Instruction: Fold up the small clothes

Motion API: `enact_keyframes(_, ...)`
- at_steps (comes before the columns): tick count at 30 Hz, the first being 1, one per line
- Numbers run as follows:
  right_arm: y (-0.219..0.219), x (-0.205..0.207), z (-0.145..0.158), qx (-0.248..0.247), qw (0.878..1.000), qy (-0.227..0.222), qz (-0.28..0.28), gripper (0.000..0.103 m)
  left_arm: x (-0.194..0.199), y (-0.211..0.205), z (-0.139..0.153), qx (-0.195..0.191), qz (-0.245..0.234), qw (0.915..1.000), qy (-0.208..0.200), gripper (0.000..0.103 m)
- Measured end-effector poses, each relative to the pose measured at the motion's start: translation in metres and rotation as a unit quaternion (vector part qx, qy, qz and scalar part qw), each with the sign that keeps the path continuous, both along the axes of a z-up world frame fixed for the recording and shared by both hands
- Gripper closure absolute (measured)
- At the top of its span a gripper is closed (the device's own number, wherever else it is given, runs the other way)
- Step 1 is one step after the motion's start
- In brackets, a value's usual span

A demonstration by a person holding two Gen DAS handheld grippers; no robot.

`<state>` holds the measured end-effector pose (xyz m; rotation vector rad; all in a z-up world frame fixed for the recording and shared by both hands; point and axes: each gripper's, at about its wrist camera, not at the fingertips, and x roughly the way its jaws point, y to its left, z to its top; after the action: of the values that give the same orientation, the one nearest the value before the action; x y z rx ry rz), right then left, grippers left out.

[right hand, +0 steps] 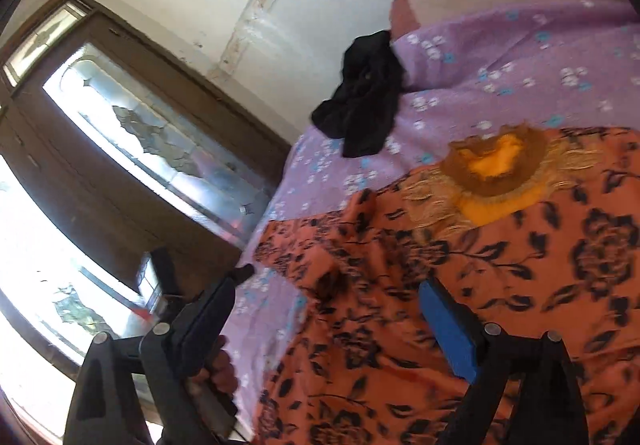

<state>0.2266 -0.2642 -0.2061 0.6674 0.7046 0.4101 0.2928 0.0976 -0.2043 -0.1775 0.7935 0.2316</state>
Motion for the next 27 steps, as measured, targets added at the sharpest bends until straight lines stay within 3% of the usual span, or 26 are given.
enact_keyframes(4, -0.059, -0.007, -0.019, -0.037, 0.995, 0.024, -0.089, 0.031, -0.007, -0.053, 0.007, -0.035, -0.115, 0.9918, -0.043, 0.000)
enact_keyframes(7, -0.087, 0.004, -0.036, -0.001, 0.992, 0.052, -0.112, 0.037, -0.014, -0.104, 0.006, -0.023, -0.193, 0.9786, -0.069, 0.000)
enact_keyframes(10, -0.099, 0.012, -0.046, -0.001, 0.990, 0.078, -0.116, 0.037, -0.011, -0.148, -0.006, -0.018, -0.250, 0.9668, -0.051, 0.000)
enact_keyframes(12, -0.100, 0.019, -0.057, -0.005, 0.988, 0.102, -0.118, 0.037, -0.004, -0.169, -0.022, 0.010, -0.259, 0.9657, -0.019, 0.000)
enact_keyframes(16, -0.101, 0.029, -0.085, -0.013, 0.980, 0.166, -0.111, 0.037, 0.013, -0.168, -0.059, 0.055, -0.222, 0.9703, 0.080, 0.000)
enact_keyframes(18, -0.099, 0.032, -0.088, -0.023, 0.979, 0.173, -0.108, 0.039, 0.019, -0.140, -0.068, 0.015, -0.186, 0.9748, 0.122, 0.000)
enact_keyframes(21, -0.102, 0.032, -0.088, -0.021, 0.978, 0.176, -0.107, 0.039, 0.022, -0.088, -0.066, -0.067, -0.140, 0.9777, 0.141, 0.000)
enact_keyframes(25, -0.106, 0.030, -0.092, -0.004, 0.978, 0.178, -0.112, 0.039, 0.018, -0.023, -0.061, -0.067, -0.077, 0.9846, 0.142, 0.000)
enact_keyframes(27, -0.105, 0.030, -0.093, -0.008, 0.977, 0.178, -0.114, 0.039, 0.014, 0.008, -0.064, -0.112, -0.065, 0.9795, 0.154, 0.000)
